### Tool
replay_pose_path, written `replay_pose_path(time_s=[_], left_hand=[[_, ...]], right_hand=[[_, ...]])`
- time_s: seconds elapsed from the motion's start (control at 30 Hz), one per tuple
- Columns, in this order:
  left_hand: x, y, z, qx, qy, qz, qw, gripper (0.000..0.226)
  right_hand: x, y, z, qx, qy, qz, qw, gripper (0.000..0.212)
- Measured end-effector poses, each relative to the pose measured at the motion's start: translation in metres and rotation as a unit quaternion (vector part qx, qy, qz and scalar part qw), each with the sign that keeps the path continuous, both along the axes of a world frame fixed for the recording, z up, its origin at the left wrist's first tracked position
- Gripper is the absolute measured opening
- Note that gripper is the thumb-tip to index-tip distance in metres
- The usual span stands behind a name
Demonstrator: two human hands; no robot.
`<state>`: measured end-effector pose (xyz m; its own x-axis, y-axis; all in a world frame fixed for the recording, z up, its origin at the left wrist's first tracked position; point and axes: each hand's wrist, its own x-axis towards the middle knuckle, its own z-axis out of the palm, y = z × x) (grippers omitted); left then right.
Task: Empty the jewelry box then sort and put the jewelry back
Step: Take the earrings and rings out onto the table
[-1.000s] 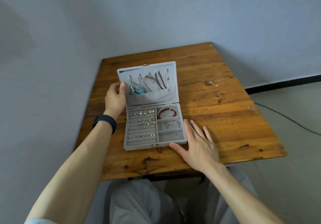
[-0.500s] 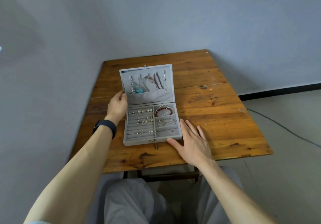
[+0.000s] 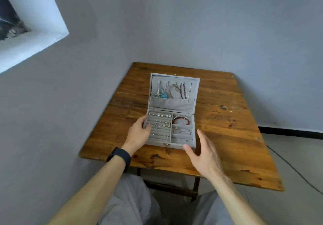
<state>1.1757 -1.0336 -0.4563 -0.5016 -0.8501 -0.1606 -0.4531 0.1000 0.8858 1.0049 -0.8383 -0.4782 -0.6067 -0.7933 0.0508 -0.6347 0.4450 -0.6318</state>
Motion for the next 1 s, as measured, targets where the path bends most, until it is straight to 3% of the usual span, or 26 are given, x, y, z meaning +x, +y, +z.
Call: replay_pose_path(time_s=[0.33,0.47,0.57,0.7,1.0], left_hand=[[-0.03,-0.047,0.044,-0.167,0.025,0.011,0.986,0.036],[-0.059,-0.064,0.058,-0.233,-0.029,0.049,0.971,0.03],[-0.073,-0.069,0.057,-0.238,-0.091,0.079,0.964,0.03],[-0.08,-0.074,0.05,-0.225,-0.104,0.108,0.963,0.029],[-0.082,-0.081,0.052,-0.211,-0.012,0.137,0.968,0.017]], right_hand=[[-0.014,-0.089,0.056,-0.109,0.033,0.046,0.992,0.049],[-0.023,-0.137,0.075,-0.107,0.051,0.059,0.991,0.037],[-0.028,-0.166,0.082,-0.107,0.062,0.068,0.99,0.031],[-0.031,-0.191,0.087,-0.085,0.073,0.065,0.992,0.027],[-0.031,-0.21,0.09,-0.041,0.059,0.016,0.997,0.023]])
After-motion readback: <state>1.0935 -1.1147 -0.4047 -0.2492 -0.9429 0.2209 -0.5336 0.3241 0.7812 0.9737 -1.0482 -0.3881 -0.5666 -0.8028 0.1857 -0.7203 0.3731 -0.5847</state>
